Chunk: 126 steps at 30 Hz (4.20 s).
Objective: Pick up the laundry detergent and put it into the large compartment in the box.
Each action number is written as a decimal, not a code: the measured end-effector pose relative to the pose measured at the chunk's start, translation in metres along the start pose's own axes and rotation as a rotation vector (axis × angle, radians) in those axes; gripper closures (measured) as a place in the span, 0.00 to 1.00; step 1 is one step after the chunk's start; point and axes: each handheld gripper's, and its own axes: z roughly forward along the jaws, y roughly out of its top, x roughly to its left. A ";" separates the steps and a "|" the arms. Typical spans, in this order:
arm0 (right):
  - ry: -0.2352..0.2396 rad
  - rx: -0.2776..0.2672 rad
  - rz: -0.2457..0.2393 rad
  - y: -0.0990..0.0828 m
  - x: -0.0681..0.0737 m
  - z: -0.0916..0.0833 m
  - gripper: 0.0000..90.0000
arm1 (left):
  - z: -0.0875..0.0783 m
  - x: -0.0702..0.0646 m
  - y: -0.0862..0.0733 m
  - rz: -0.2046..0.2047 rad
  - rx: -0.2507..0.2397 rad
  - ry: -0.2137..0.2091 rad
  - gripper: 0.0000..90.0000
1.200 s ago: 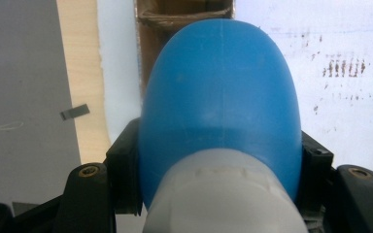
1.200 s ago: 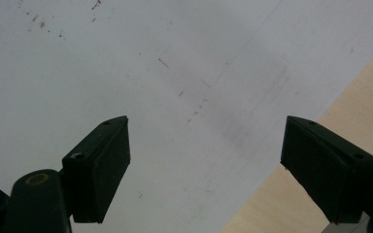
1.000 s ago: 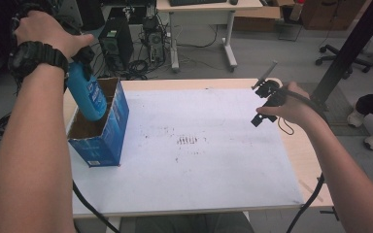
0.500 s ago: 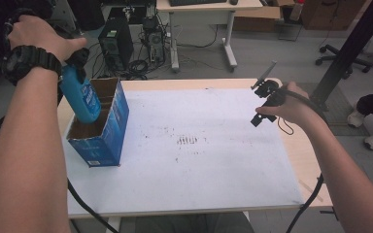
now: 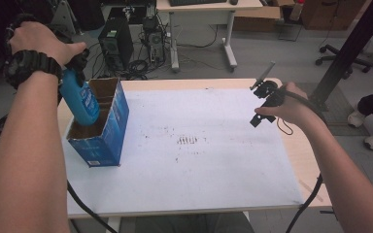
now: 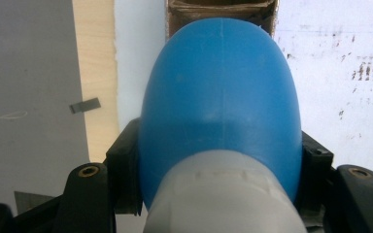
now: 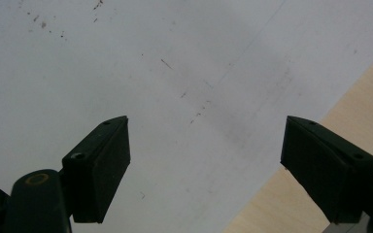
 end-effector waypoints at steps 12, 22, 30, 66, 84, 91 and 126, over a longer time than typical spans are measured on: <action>0.002 0.002 -0.007 0.000 0.000 0.002 0.20 | 0.016 -0.001 0.002 0.009 0.015 -0.003 0.42; 0.005 0.003 -0.001 -0.001 0.000 0.003 0.20 | 0.032 -0.001 0.003 0.010 0.031 -0.007 0.42; 0.005 0.003 -0.005 -0.001 0.001 0.004 0.20 | 0.043 -0.002 0.003 0.011 0.042 -0.007 0.42; 0.009 0.012 -0.008 -0.001 0.003 0.009 0.20 | 0.089 -0.007 0.007 0.020 0.087 -0.012 0.42; 0.013 0.017 -0.008 -0.003 0.003 0.012 0.20 | 0.108 -0.009 0.008 0.021 0.099 -0.017 0.42; 0.013 0.016 -0.011 -0.002 0.004 0.013 0.20 | 0.116 -0.010 0.008 0.022 0.103 -0.015 0.42; 0.017 0.022 -0.011 -0.003 0.005 0.017 0.20 | 0.147 -0.012 0.008 0.028 0.105 -0.023 0.42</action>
